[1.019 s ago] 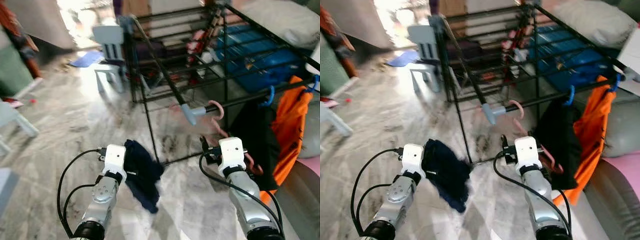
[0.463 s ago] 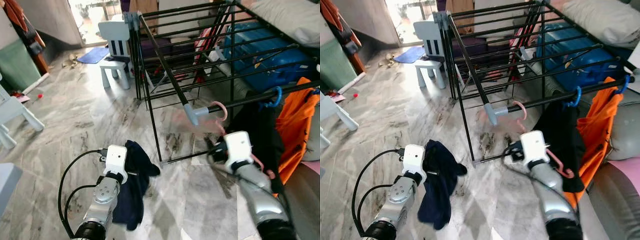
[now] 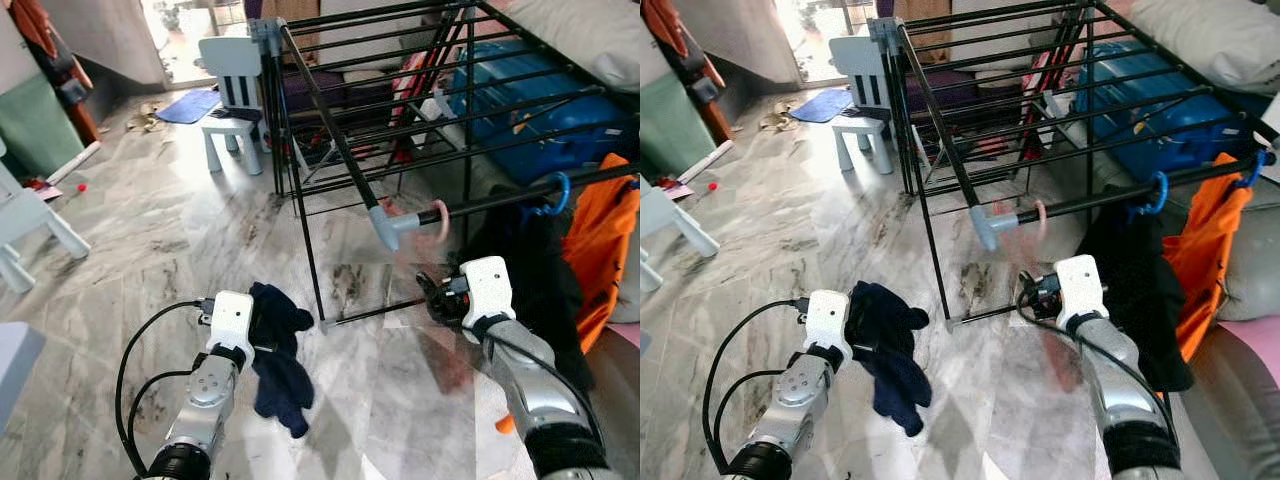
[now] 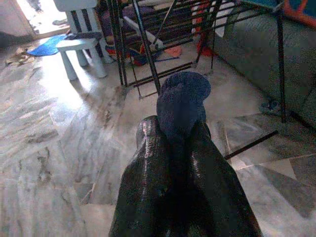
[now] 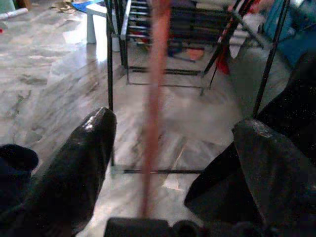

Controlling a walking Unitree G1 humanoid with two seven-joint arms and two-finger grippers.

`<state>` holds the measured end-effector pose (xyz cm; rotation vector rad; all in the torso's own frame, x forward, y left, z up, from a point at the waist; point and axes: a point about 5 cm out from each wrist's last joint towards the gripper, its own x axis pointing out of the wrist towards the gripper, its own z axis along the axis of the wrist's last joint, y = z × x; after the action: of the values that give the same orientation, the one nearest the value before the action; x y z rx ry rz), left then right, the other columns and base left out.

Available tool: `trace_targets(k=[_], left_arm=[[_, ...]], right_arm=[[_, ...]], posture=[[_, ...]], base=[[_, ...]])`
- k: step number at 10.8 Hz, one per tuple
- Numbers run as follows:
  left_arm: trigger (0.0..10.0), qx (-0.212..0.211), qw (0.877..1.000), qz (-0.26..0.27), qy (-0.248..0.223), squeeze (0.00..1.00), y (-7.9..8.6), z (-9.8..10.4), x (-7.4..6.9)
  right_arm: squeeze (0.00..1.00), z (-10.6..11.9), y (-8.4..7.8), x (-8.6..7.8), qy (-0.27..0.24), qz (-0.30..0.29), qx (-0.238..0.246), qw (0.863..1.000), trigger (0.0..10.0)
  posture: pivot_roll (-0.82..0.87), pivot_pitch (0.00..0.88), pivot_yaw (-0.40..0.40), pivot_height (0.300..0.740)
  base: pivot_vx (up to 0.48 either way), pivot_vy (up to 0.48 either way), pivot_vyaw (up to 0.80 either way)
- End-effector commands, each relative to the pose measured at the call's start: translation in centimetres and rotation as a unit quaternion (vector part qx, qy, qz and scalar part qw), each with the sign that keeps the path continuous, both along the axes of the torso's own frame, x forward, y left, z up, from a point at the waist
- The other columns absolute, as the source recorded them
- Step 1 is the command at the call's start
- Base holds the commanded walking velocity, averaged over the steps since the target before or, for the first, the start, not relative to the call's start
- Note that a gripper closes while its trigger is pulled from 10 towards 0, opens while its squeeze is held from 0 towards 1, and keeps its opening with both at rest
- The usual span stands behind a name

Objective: Hang hanger

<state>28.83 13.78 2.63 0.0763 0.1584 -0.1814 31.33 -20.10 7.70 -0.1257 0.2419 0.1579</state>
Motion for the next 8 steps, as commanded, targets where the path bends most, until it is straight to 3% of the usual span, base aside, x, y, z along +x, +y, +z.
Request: trace_targets(k=[1,4,8], left_arm=[[10.0,0.009,1.000,0.008,-0.005,0.00,0.59,0.22,0.11],[10.0,0.011,1.000,0.010,-0.004,0.00,0.68,0.17,0.05],[10.0,0.014,1.000,0.010,-0.001,0.00,0.72,0.17,0.11]], right_arm=[[0.00,0.24,0.33,0.49,0.005,0.000,0.013,1.000,0.0],[0.00,0.17,1.15,0.86,0.007,0.004,0.017,1.000,0.0],[0.00,-0.13,0.77,0.67,0.022,0.006,0.016,1.000,0.0]], posture=[[-0.07,0.004,0.084,0.740],[-0.06,0.005,0.085,0.740],[-0.07,0.008,0.084,0.740]], base=[[0.000,0.000,0.00],[0.000,0.000,0.00],[0.000,0.000,0.00]])
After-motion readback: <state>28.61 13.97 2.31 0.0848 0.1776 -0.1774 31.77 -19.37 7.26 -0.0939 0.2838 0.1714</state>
